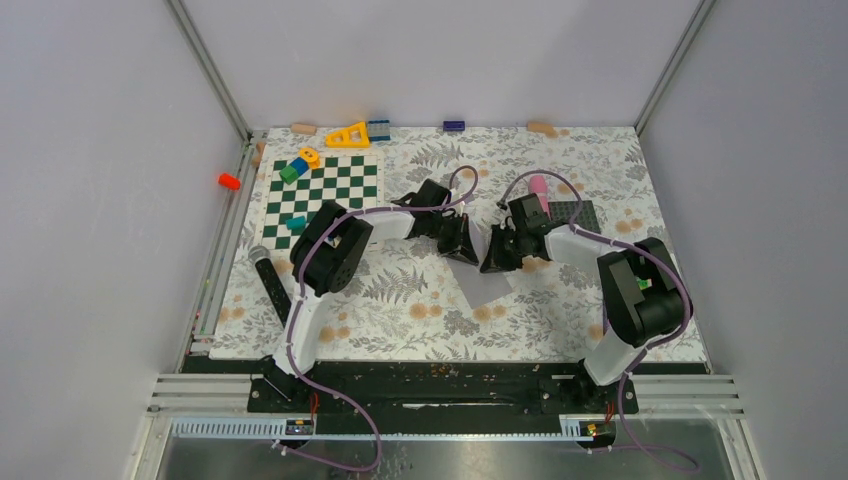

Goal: Place the letter into the envelope and seal it
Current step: Seal the envelope flap on the envelope.

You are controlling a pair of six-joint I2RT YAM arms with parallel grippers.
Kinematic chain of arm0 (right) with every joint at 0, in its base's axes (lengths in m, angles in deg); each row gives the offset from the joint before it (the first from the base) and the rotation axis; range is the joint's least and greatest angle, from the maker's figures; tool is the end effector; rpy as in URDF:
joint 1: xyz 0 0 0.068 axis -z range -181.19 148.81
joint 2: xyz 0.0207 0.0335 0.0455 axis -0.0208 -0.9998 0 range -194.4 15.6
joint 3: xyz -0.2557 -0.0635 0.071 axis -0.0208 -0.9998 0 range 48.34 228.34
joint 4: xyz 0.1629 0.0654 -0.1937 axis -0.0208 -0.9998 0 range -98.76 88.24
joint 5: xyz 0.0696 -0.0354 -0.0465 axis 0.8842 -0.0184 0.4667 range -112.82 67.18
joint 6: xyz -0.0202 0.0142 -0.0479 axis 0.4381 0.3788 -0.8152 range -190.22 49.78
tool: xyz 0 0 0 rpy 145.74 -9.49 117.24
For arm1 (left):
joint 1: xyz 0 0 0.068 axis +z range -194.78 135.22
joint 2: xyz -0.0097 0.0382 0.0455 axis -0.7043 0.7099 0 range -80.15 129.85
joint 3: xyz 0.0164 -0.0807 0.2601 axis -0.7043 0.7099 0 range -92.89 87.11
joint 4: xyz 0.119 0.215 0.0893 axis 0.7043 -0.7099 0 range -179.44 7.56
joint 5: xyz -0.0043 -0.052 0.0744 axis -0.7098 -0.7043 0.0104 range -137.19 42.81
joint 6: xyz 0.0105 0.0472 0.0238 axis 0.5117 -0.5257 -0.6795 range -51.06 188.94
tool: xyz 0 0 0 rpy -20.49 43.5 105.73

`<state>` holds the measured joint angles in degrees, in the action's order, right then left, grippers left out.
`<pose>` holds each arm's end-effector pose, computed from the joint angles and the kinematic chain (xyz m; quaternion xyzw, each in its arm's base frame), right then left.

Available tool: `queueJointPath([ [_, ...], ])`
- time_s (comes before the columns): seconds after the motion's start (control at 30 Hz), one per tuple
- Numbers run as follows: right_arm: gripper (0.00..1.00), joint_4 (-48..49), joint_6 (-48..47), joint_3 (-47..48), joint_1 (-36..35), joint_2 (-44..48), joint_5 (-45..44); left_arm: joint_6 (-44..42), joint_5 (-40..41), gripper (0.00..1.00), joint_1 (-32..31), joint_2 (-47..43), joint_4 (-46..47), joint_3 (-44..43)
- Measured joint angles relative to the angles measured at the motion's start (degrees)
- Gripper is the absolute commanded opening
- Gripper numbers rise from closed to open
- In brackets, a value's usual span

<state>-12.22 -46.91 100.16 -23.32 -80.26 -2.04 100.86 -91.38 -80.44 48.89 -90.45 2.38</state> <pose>0.2982 0.1348 0.1617 -0.0453 0.9373 0.2743 0.2102 0.3628 -0.2909 0.1117 0.1501 0.8725 -0.4623 0.0507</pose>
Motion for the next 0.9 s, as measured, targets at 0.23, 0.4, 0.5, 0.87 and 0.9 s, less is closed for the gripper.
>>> queueJointPath([
  [0.23, 0.00, 2.49, 3.78, -1.68, 2.01, -2.23, -0.22, 0.37, 0.00, 0.00, 0.02, 0.00, 0.02, 0.02],
  [0.4, 0.00, 2.36, 6.14, 0.52, 2.34, -4.70, 0.35, 0.33, 0.02, 0.00, 0.02, 0.00, -0.07, 0.02],
  [0.5, 0.00, 1.73, 7.26, 2.14, 2.34, -5.84, -0.66, 0.33, 0.02, 0.00, 0.00, 0.00, -0.09, 0.00],
  [0.87, 0.00, -0.13, 8.31, 4.39, 1.95, -6.75, -4.48, 0.04, 1.64, 0.00, 0.02, 0.02, -3.72, -1.84],
  [0.9, 0.00, -0.37, 8.31, 4.57, 1.79, -6.75, -4.79, 0.07, 1.99, 0.00, 0.09, 0.02, -4.46, -2.14],
])
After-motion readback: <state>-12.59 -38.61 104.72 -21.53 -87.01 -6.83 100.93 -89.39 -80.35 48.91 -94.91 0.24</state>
